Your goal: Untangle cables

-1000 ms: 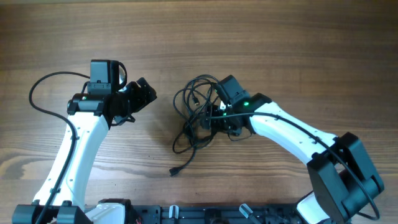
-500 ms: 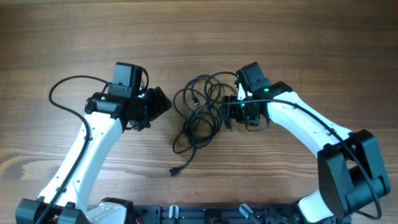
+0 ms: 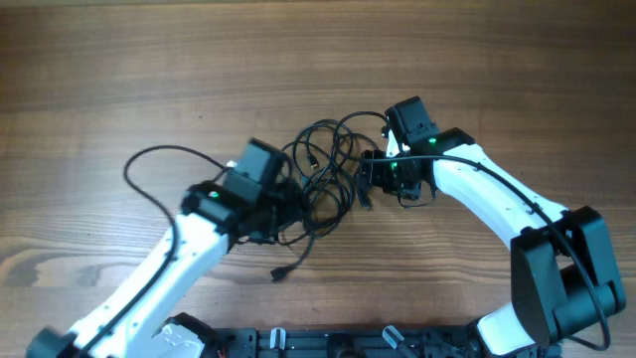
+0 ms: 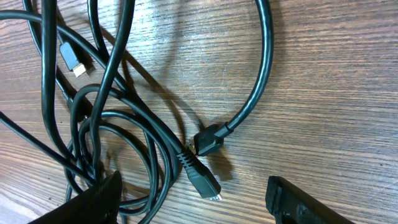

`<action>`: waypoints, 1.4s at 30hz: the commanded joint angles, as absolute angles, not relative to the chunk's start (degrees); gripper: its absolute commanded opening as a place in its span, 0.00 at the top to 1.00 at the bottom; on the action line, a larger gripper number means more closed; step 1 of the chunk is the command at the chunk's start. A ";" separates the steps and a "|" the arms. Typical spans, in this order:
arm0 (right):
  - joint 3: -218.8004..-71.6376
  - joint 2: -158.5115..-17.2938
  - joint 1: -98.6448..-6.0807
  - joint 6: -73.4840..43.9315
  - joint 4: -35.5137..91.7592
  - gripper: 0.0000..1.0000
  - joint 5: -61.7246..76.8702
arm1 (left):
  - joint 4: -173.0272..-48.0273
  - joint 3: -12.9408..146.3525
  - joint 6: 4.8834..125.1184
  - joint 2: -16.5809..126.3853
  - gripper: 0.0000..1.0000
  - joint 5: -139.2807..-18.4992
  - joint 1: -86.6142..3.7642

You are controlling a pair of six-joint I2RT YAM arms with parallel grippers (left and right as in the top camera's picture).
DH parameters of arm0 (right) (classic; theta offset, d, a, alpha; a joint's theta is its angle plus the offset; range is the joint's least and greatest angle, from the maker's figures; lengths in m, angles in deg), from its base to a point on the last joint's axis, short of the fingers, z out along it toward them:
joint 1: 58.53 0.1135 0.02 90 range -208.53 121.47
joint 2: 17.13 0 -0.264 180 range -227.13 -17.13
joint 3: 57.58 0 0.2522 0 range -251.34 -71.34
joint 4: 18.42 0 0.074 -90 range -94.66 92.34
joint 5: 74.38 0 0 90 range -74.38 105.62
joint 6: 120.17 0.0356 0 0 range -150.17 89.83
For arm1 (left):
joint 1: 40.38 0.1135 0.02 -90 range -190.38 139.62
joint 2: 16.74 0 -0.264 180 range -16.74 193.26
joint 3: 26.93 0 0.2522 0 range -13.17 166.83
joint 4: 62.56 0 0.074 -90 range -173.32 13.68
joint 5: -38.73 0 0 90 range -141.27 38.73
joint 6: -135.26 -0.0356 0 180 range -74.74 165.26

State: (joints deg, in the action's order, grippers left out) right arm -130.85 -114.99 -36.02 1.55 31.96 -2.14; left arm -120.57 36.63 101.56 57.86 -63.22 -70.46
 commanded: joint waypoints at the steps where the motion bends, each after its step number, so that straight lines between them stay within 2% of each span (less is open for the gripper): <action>1: -132.20 -114.73 -36.11 0.04 32.02 0.23 -2.23 | -118.17 35.56 116.31 63.50 0.37 -62.13 -73.26; 4: -132.20 -114.73 -36.11 -0.18 32.02 0.23 -2.21 | -117.73 35.56 130.01 66.83 0.48 -62.17 -74.09; 6: -132.20 -114.73 -36.11 -0.18 32.00 0.23 -1.92 | -117.86 35.56 137.86 67.81 0.46 -62.13 -74.07; 8: -132.20 -114.73 -36.11 -0.18 32.00 0.23 -1.27 | -117.38 35.58 143.35 67.79 0.29 -58.89 -73.72; 9: -132.20 -114.73 -36.11 -0.18 32.02 0.23 -0.92 | -116.72 35.58 143.41 67.79 0.00 -56.62 -72.69; 16: -132.18 -114.73 -36.11 -0.18 32.02 0.22 -0.90 | -116.79 35.67 143.11 63.18 0.00 -56.79 -69.76; 19: -132.18 -114.73 -36.11 -0.18 32.07 0.22 -0.74 | -118.93 35.67 143.24 59.83 0.00 -62.98 -70.35; 22: -132.01 -114.73 -36.09 -0.02 32.05 0.22 -0.77 | -121.55 35.56 143.28 60.20 0.00 -65.08 -73.63; 28: -131.96 -114.73 -36.09 -0.13 32.42 0.22 -0.77 | -121.20 35.56 148.20 67.44 0.00 -57.03 -81.76; 30: -131.96 -114.73 -36.09 -0.22 32.44 0.22 -0.74 | -120.50 35.56 148.20 70.61 0.04 -52.40 -82.22; 33: -131.96 -114.73 -36.09 -0.29 32.48 0.22 -0.74 | -119.02 35.56 148.18 72.88 0.20 -46.96 -82.00; 36: -131.96 -114.73 -36.09 -0.33 32.40 0.22 -0.74 | -117.49 35.58 147.65 72.92 0.32 -44.90 -81.32; 39: -131.96 -114.73 -36.09 -0.33 32.42 0.19 -0.74 | -117.40 35.58 147.54 72.88 0.51 -43.02 -79.90; 40: -131.96 -114.73 -36.09 -0.42 32.42 0.18 -0.74 | -117.40 35.58 147.54 72.88 0.62 -42.59 -79.07; 42: -131.96 -114.73 -36.09 -0.48 32.44 0.18 -0.74 | -117.42 35.58 147.54 72.86 0.75 -42.67 -77.48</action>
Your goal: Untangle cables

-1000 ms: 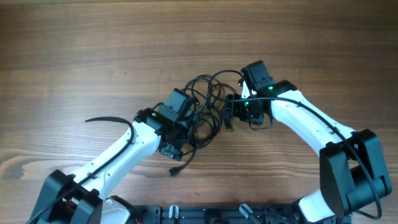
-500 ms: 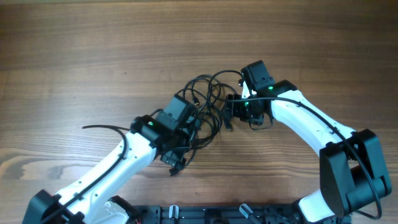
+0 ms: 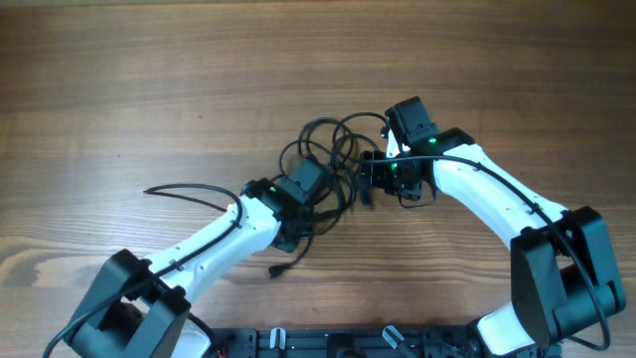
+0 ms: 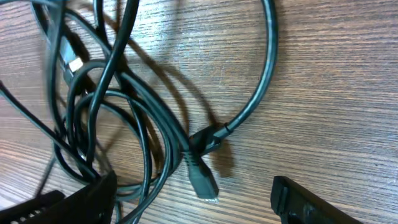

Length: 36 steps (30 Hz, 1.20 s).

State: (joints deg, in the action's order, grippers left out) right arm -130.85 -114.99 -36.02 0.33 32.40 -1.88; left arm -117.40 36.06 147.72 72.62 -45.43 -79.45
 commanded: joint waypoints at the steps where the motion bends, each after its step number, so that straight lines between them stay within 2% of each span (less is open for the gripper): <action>1: -131.96 -114.73 -36.09 -0.53 32.44 0.18 -0.74 | -117.40 35.58 147.54 72.84 0.77 -42.85 -76.67; 3: -131.96 -114.73 -36.09 -0.63 32.40 0.18 -0.74 | -116.92 35.58 147.54 71.98 0.87 -43.81 -74.83; 6: -131.96 -114.73 -36.09 -1.07 32.40 0.17 -0.74 | -115.32 35.58 145.53 69.54 0.89 -46.28 -72.17; 7: -131.96 -114.73 -36.09 -1.31 32.40 0.17 -0.77 | -114.30 35.58 143.00 68.73 0.93 -46.76 -71.49; 8: -131.98 -114.73 -36.09 -1.47 32.46 0.17 -0.77 | -112.77 35.58 139.57 67.37 0.96 -47.81 -70.55; 11: -131.98 -114.73 -36.09 -2.19 32.46 0.18 -0.77 | -108.46 35.58 126.06 62.69 0.96 -52.27 -68.12; 16: -135.53 -113.03 -37.38 -13.77 34.25 0.22 -9.18 | -101.62 35.58 100.90 51.72 0.96 -64.38 -65.54; 21: -142.89 -108.72 -37.01 -18.23 38.76 0.22 -14.60 | -101.14 35.58 97.93 41.19 0.96 -75.59 -61.81; 25: -143.50 -107.02 -36.72 -17.90 38.21 0.25 -18.10 | -100.16 35.58 98.37 39.18 0.96 -84.40 -57.89; 30: -143.33 -107.02 -36.61 -14.60 38.25 0.29 -15.28 | -90.25 35.58 101.93 39.24 0.96 -97.77 -52.91; 36: -143.33 -107.04 -36.61 -13.49 38.71 0.28 -13.31 | -82.12 35.58 107.50 39.31 0.96 -98.60 -46.35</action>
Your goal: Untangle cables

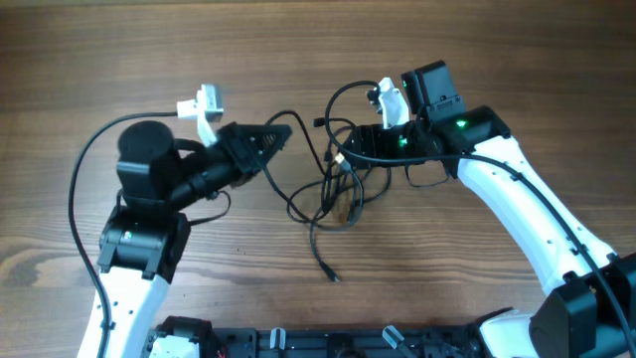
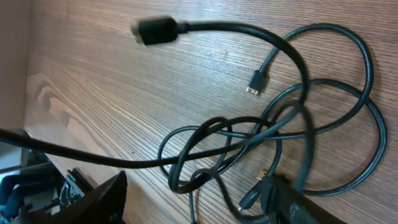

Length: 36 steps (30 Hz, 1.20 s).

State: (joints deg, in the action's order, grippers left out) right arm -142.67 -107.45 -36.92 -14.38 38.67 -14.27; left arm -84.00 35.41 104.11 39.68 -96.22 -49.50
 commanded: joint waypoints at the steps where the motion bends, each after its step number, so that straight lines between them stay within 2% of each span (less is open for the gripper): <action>1: -143.33 -107.04 -36.61 -13.46 38.76 0.28 -13.33 | -81.23 35.58 107.83 39.31 0.96 -98.08 -44.93; 11: -143.33 -107.04 -36.61 -11.98 39.76 0.28 -13.33 | -65.34 35.58 128.72 39.31 0.96 -95.59 -35.40; 14: -143.33 -107.02 -36.61 -11.26 39.76 0.29 -13.33 | -67.96 35.58 126.71 40.18 0.96 -94.23 -33.70; 18: -143.28 -107.04 -36.57 -10.49 39.76 0.33 -13.07 | -87.24 35.58 113.80 44.57 0.96 -86.37 -33.72; 20: -143.22 -107.26 -35.74 -9.16 39.67 0.33 -9.68 | -91.00 35.58 111.15 49.65 0.96 -84.09 -33.72; 27: -143.22 -112.42 -30.84 -5.55 36.61 0.33 -7.74 | -90.74 35.58 111.26 54.89 0.96 -84.44 -33.72; 30: -143.22 -115.50 -29.42 -4.09 34.58 0.33 -7.48 | -89.80 35.58 110.98 54.83 0.96 -88.38 -33.70; 32: -143.22 -117.88 -29.23 -2.80 33.03 0.37 -7.50 | -82.63 35.58 109.97 54.19 0.96 -96.27 -33.70; 36: -143.22 -122.29 -29.23 2.69 29.64 0.38 -7.04 | -74.30 35.58 114.74 51.90 0.96 -103.39 -33.72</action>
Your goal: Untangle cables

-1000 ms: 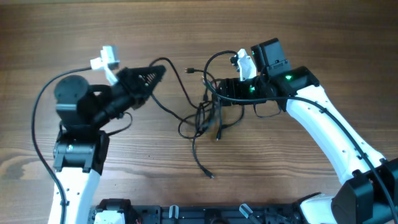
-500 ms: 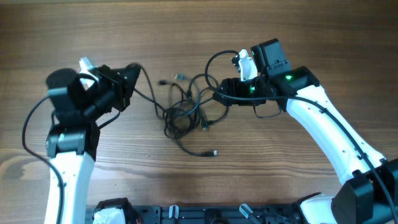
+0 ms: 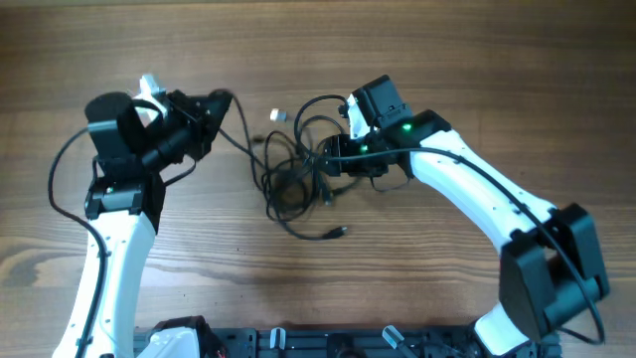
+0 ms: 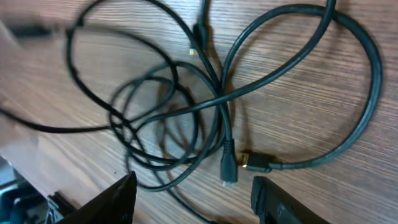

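Several black cables lie in a loose tangle (image 3: 291, 171) (image 4: 163, 122) on the wooden table. My left gripper (image 3: 218, 100) is raised at the tangle's left, shut on one black cable that runs taut down into the knot. A silver connector (image 3: 278, 115) sticks out at the far side, and a free plug end (image 3: 339, 232) trails toward the near side. My right gripper (image 3: 334, 159) (image 4: 193, 185) hovers over the tangle's right side, open, its fingers (image 4: 107, 202) wide apart with only cable loops below. A gold-tipped plug (image 4: 254, 162) lies by a second plug (image 4: 227, 172).
The wooden table (image 3: 477, 60) stretches around the tangle. A black rail (image 3: 298, 343) runs along the near edge. My left arm's own wiring loops out at the far left (image 3: 57, 184).
My left gripper has moved farther left and back with its cable. The tangle has shifted left and spread out. My right gripper now sits lower and farther left, over the tangle.
Both grippers first sat low at a tight tangle in mid-table. Then the left gripper was in the knot. Later it was raised at the left with a cable, the right lifted too. Now the tangle is looser and farther left.
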`<action>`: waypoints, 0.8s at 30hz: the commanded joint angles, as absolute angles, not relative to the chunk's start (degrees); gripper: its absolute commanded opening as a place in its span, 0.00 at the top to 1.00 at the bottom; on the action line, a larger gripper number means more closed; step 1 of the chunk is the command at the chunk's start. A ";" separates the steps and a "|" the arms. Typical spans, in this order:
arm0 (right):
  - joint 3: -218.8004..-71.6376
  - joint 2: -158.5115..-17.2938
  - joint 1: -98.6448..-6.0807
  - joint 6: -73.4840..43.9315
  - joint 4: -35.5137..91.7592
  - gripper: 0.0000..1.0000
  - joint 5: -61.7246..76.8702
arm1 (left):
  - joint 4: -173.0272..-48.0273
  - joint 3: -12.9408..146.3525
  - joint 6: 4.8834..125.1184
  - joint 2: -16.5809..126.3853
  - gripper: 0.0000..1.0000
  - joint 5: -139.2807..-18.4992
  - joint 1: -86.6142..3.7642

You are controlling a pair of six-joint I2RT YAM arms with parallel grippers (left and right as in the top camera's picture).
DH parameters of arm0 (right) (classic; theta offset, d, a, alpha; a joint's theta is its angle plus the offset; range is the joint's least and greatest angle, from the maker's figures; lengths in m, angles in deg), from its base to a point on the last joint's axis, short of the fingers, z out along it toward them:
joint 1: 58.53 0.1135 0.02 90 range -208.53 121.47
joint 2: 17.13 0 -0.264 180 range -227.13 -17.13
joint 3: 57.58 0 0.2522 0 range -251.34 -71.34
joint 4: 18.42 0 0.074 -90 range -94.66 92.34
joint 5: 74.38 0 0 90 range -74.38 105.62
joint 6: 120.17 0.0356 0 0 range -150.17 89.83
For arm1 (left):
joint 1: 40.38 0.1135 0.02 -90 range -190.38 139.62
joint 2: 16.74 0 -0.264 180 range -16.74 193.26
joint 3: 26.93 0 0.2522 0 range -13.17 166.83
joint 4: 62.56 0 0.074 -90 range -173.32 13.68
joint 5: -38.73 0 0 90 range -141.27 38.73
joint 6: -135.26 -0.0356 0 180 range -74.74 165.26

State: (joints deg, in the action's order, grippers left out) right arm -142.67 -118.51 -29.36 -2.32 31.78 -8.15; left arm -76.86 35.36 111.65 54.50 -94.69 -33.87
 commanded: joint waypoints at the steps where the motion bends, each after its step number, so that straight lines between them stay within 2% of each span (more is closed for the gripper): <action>1: -143.22 -123.45 -29.23 4.87 27.94 0.38 -7.06 | -74.34 35.58 115.24 51.53 0.96 -104.11 -33.72; 4: -143.22 -126.67 -29.23 7.87 23.33 0.39 -8.83 | -74.36 35.58 115.61 51.07 0.96 -106.12 -33.72; 15: -143.22 -133.03 -29.16 18.01 18.80 0.40 -8.81 | -75.06 35.58 115.55 51.07 0.96 -106.10 -33.72; 18: -143.24 -133.24 -29.16 15.58 16.20 0.63 -6.36 | -75.22 35.58 115.55 51.07 0.96 -106.08 -33.70; 21: -143.35 -132.98 -30.89 10.84 16.90 0.95 -6.23 | -75.24 35.58 113.18 51.07 0.96 -105.62 -33.15; 24: -143.46 -129.88 -34.36 6.27 20.11 0.96 -7.74 | -75.22 35.58 111.48 51.07 0.96 -105.14 -30.35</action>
State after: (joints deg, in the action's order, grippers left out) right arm -142.72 -132.26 -30.76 12.37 17.97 -7.52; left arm -75.46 35.36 114.50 51.96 -104.79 -33.22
